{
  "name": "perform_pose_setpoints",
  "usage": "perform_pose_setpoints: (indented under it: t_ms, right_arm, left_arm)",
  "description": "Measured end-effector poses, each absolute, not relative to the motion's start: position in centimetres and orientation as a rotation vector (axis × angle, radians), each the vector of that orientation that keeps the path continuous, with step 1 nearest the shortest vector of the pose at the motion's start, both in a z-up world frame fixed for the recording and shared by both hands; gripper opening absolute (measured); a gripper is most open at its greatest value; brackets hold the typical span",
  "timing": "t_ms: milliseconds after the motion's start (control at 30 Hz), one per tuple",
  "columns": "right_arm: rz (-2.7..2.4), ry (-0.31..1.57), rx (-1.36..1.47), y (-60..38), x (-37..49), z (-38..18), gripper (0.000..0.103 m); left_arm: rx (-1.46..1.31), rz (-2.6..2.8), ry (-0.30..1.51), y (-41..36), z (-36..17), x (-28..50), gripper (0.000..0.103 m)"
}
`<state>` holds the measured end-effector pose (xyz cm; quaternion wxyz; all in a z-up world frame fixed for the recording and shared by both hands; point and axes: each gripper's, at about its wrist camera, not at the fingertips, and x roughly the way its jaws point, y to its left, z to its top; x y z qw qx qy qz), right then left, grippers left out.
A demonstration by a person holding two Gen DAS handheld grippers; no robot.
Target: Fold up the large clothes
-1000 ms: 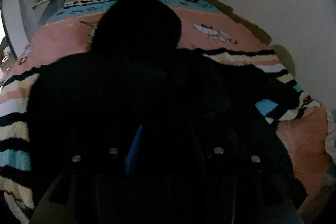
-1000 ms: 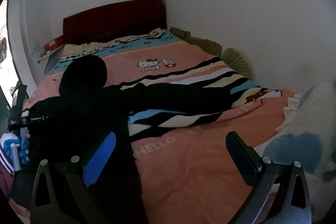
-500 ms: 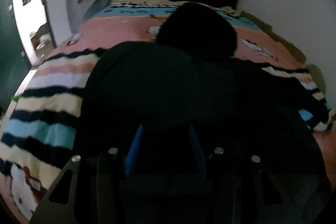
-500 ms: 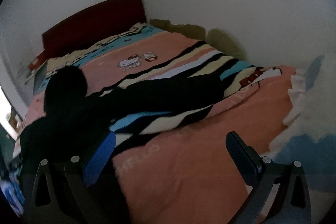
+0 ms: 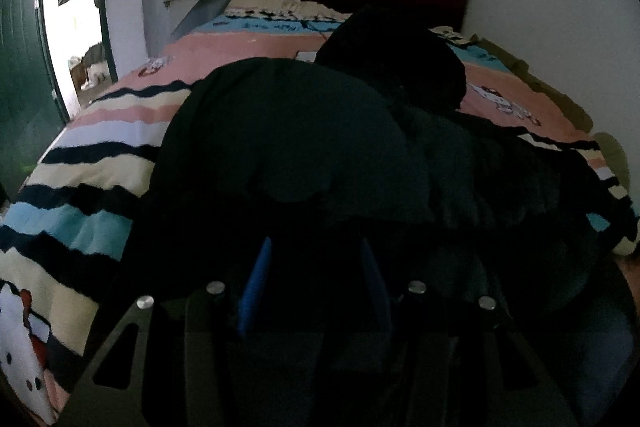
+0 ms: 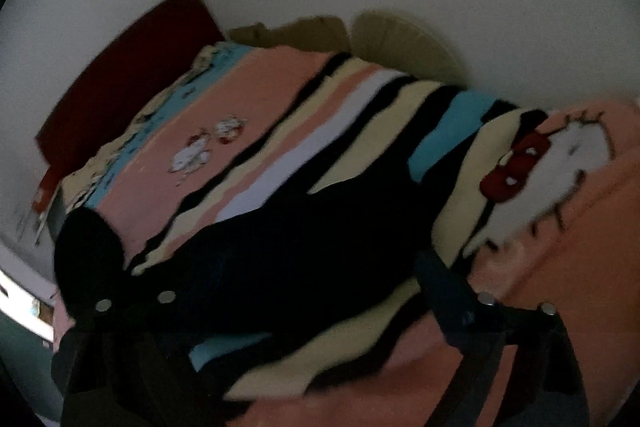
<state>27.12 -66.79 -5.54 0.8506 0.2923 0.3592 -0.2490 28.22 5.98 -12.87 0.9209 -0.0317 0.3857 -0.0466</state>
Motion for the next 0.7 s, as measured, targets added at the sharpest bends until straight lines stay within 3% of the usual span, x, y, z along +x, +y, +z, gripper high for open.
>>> perform_pose_setpoints:
  t_ms: [267,400,433,567,700]
  right_arm:
    - [-0.641,0.840,0.675,-71.4,29.8,-11.6,0.083]
    - [-0.617,0.882,0.732,-72.2,30.0,-14.4,0.059]
    - [-0.619,0.888,0.730,-72.0,29.9,-14.7,0.057]
    - [-0.595,0.853,0.720,-71.6,29.2,-13.9,0.032]
    - [-0.563,0.823,0.655,-70.1,29.3,-11.2,0.023]
  left_arm:
    - [-0.076,-0.101,0.801,5.9,-13.9,28.5,0.044]
    - [-0.086,-0.102,0.804,6.1,-14.3,28.6,0.044]
    - [-0.088,-0.102,0.804,6.1,-14.3,28.6,0.044]
    - [-0.093,-0.104,0.802,6.1,-14.4,28.6,0.045]
    - [-0.102,-0.106,0.803,6.2,-14.5,28.5,0.045]
